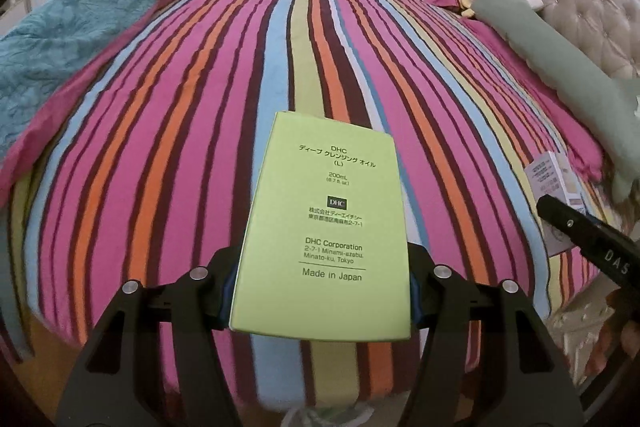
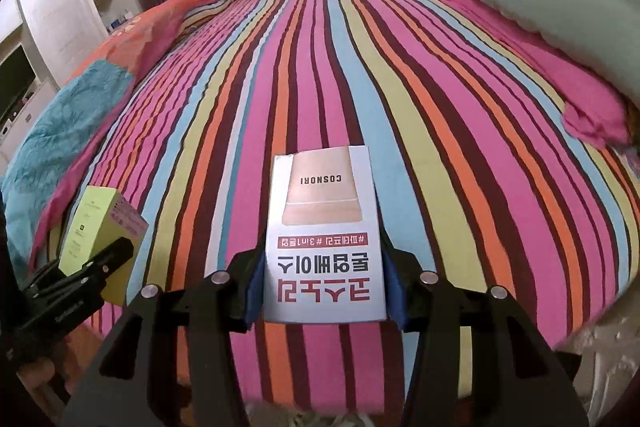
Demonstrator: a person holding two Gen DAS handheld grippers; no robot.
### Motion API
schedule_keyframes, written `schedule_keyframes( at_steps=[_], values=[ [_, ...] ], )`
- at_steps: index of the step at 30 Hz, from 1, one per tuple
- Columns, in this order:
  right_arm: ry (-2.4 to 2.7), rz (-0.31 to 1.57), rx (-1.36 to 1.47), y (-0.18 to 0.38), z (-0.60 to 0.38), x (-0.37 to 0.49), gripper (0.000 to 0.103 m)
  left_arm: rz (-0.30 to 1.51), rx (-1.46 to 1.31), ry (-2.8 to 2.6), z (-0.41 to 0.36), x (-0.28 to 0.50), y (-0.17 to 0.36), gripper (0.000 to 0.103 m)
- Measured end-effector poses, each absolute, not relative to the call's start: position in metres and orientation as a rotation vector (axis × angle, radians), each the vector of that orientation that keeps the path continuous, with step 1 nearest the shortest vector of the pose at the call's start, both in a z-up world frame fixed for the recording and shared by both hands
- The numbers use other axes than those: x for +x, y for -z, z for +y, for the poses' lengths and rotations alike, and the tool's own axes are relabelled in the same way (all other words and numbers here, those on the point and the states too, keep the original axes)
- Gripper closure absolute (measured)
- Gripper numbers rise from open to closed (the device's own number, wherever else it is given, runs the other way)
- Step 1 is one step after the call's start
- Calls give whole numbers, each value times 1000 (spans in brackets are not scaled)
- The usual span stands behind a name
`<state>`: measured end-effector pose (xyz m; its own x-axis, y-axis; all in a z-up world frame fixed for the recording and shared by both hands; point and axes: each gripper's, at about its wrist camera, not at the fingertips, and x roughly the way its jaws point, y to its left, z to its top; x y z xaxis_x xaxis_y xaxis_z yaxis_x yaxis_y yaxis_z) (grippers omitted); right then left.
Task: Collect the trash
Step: 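Lift both boxes and carry them over the wastebasket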
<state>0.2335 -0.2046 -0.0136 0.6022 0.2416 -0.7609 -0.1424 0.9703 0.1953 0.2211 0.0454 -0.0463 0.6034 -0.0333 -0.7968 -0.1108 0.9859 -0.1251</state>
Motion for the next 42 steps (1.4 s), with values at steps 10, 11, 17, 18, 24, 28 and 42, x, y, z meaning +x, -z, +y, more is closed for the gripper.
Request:
schedule_keyframes(
  at_steps=[10, 11, 17, 18, 24, 28, 42],
  values=[
    [-223, 907, 137, 22, -210, 168, 57, 953, -168, -42, 43, 144, 61, 43],
    [-221, 913, 140, 25, -210, 161, 57, 956, -169, -42, 42, 140, 62, 43],
    [-212, 972, 136, 49, -212, 130, 57, 1003, -172, -24, 29, 103, 86, 43],
    [-208, 982, 136, 53, -212, 124, 57, 1019, -166, -23, 25, 96, 93, 43],
    [-204, 1064, 175, 78, -211, 104, 57, 1109, -188, -15, 10, 68, 126, 43],
    [-227, 1145, 211, 97, -204, 94, 57, 1196, -192, 8, 1, 57, 151, 43],
    [-188, 1481, 304, 178, -199, 99, 57, 1464, -224, 34, -11, 56, 216, 43]
  ],
)
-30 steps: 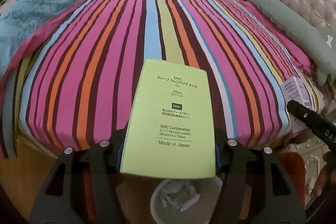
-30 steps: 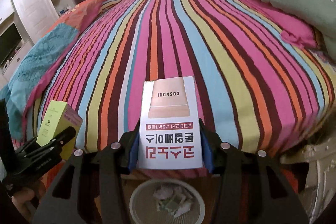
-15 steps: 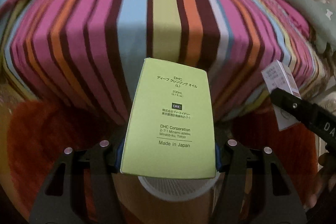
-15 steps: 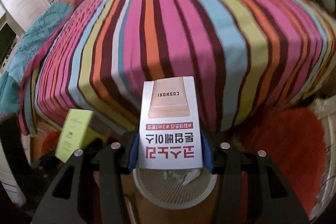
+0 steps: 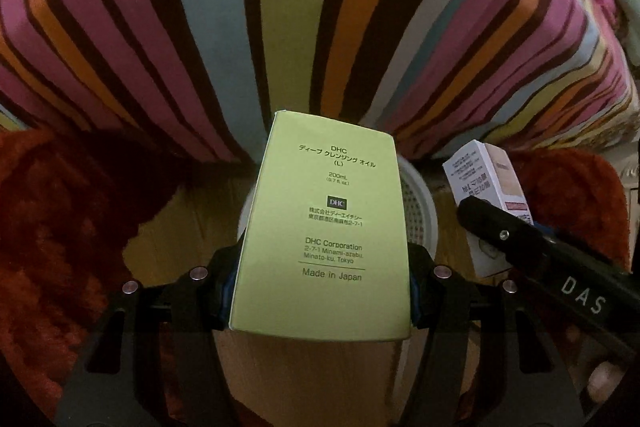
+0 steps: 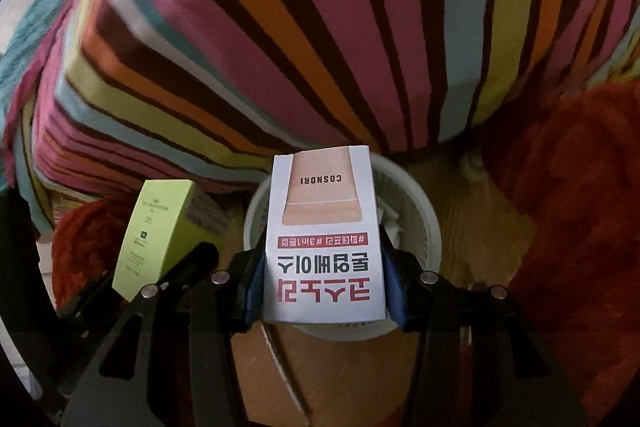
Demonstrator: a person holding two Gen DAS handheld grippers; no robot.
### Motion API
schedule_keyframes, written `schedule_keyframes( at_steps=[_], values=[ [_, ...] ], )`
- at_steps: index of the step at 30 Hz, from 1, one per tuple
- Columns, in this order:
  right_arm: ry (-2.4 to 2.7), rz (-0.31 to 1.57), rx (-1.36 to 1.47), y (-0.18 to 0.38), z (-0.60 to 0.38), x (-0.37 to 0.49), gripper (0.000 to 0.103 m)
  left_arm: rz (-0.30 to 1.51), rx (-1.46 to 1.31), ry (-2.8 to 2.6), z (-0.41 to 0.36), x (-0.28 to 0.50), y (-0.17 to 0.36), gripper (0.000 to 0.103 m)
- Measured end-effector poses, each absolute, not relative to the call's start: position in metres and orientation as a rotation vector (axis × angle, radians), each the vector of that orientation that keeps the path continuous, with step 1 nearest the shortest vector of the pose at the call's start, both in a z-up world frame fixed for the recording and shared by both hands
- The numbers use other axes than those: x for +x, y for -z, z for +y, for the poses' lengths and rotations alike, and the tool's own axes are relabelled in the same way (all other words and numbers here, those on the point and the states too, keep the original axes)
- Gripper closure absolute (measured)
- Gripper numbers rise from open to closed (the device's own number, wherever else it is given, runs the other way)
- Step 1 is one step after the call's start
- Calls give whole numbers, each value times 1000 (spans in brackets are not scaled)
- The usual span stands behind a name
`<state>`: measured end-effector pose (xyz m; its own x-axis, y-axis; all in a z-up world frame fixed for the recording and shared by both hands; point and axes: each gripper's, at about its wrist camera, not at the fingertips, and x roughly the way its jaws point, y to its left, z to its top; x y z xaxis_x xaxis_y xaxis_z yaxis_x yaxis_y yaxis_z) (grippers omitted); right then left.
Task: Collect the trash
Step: 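Lift both boxes and carry them over the wastebasket, then open both grippers over the wastebasket to drop both boxes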
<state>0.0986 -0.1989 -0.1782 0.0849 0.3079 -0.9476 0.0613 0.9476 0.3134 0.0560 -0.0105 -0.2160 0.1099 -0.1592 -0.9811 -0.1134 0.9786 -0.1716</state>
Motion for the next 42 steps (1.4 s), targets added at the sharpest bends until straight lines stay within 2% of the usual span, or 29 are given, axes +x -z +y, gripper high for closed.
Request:
schedule_keyframes(
  at_steps=[9, 25, 26, 28, 29, 33, 36, 42],
  values=[
    [-120, 1625, 388, 218, -203, 104, 57, 1651, -257, 22, -21, 61, 262, 43],
    [-60, 1777, 399, 259, -199, 102, 55, 1823, -318, -9, -20, 61, 301, 40],
    [-59, 1784, 403, 262, -198, 102, 54, 1831, -319, -6, -20, 60, 303, 39],
    [-65, 1800, 417, 265, -198, 102, 20, 1849, -315, -17, -20, 59, 306, 32],
    [-65, 1806, 423, 267, -198, 101, 15, 1851, -317, -25, -20, 59, 306, 23],
    [-53, 1794, 448, 266, -203, 101, 14, 1847, -333, -50, -15, 59, 304, 17],
    [-43, 1780, 469, 263, -208, 101, 14, 1824, -342, -56, -13, 60, 300, 17],
    [-85, 1641, 425, 228, -206, 102, 11, 1619, -325, -48, 0, 65, 248, 17]
  ],
)
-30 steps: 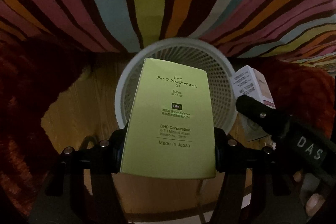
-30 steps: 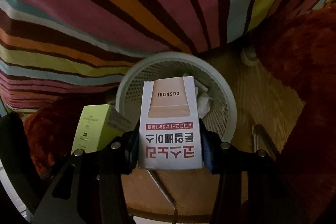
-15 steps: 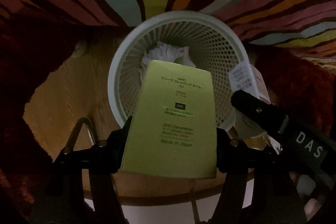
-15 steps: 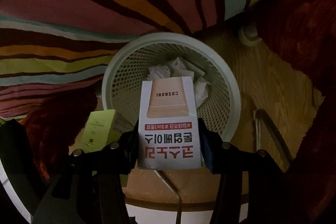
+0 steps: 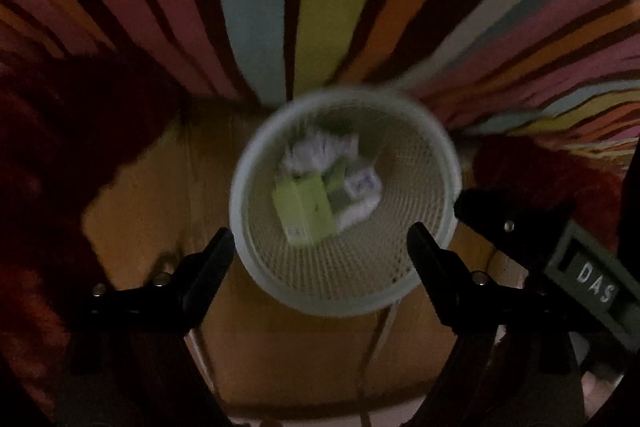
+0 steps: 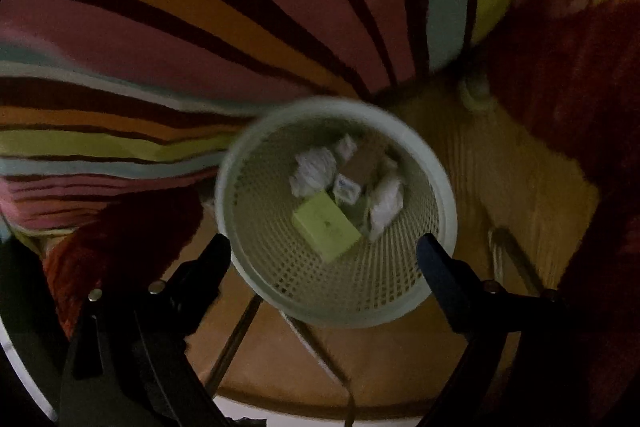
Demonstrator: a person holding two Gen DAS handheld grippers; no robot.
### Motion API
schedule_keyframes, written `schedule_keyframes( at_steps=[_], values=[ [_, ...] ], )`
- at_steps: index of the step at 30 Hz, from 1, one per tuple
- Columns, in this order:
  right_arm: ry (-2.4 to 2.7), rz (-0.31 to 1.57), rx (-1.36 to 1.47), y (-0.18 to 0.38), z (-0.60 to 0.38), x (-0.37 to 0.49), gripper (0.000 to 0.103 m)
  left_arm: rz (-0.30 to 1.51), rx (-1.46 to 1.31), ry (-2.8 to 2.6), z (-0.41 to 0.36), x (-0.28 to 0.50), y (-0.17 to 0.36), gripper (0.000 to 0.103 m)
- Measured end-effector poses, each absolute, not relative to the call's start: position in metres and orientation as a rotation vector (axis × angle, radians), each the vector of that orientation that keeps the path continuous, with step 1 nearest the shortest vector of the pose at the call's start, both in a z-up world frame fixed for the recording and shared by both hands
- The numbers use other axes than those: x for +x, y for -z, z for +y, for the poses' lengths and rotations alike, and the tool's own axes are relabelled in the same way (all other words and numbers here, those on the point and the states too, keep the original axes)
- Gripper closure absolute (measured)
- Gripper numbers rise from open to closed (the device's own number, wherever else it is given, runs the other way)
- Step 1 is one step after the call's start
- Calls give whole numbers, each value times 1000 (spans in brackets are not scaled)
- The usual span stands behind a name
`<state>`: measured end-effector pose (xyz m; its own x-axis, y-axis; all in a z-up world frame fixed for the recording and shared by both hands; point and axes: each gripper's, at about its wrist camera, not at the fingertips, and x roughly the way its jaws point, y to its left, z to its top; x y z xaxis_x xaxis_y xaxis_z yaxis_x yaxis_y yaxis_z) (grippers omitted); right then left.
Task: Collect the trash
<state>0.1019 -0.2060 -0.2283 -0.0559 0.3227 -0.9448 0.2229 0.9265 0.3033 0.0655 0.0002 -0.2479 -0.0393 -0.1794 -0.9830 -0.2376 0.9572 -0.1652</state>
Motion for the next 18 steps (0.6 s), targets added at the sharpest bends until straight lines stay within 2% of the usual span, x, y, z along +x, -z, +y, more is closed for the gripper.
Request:
schedule_keyframes(
  at_steps=[1, 9, 18],
  values=[
    [-96, 1609, 409, 220, -205, 102, 8, 1576, -309, -50, 2, 66, 237, 17],
    [-151, 1341, 244, 153, -207, 104, 8, 1333, -151, -24, -1, 72, 177, 17],
    [-146, 1057, 94, 83, -211, 95, 8, 1131, -109, -62, 13, 72, 128, 17]
  ],
)
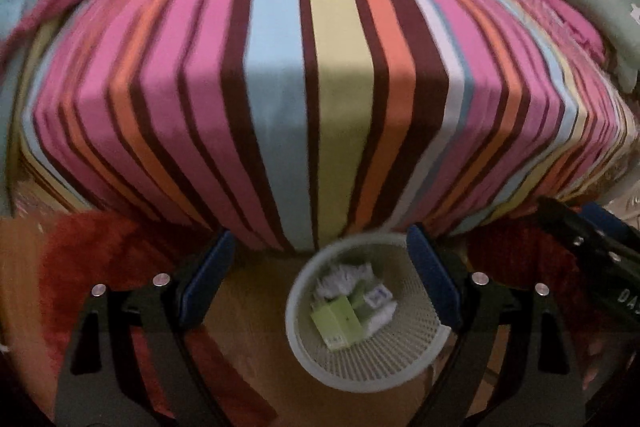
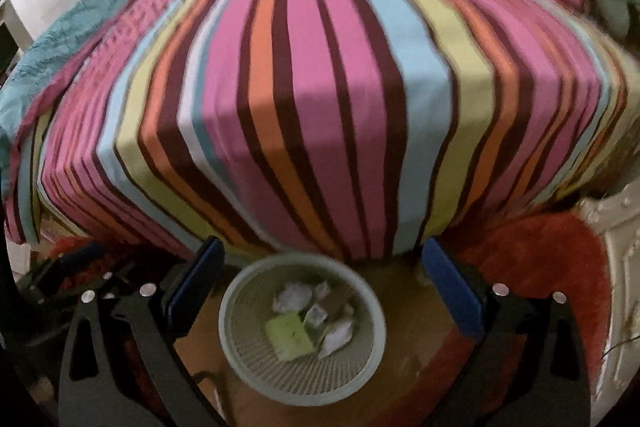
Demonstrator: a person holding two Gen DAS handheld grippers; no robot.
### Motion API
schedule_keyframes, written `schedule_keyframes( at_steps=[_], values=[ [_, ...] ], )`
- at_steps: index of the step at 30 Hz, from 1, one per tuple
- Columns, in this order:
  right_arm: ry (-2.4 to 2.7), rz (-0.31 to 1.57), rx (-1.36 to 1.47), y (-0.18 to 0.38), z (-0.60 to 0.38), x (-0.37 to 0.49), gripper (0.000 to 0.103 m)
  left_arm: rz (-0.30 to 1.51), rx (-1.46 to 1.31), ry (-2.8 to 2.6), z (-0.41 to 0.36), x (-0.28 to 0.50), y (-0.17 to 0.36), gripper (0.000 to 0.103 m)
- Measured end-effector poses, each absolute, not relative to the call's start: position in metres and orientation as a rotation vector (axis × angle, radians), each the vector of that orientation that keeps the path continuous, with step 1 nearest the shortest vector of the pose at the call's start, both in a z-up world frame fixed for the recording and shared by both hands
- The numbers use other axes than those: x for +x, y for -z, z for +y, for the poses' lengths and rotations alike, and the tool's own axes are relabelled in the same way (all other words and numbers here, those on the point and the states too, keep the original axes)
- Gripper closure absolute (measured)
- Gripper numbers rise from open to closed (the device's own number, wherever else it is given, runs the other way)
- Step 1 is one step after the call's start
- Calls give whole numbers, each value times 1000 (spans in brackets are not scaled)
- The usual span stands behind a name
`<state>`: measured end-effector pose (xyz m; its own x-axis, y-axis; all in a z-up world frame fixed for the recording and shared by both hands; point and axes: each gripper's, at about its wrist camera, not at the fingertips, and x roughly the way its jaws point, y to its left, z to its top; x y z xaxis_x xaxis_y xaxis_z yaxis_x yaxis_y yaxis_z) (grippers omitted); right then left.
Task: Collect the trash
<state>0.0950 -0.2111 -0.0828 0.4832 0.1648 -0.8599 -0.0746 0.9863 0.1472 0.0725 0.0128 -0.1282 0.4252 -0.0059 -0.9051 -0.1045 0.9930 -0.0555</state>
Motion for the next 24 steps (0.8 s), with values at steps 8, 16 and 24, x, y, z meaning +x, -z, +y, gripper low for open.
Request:
schedule_keyframes(
  at_steps=[8, 16, 24],
  values=[
    [-139, 922, 62, 46, -213, 85, 8, 973, -70, -90, 16, 67, 74, 17],
    [-128, 814, 53, 17, -215, 71, 8, 880, -58, -71, 10, 57, 35, 17],
    [-110, 767, 68, 5, -221, 66, 8, 838, -89, -21, 6, 49, 10, 17]
  ],
)
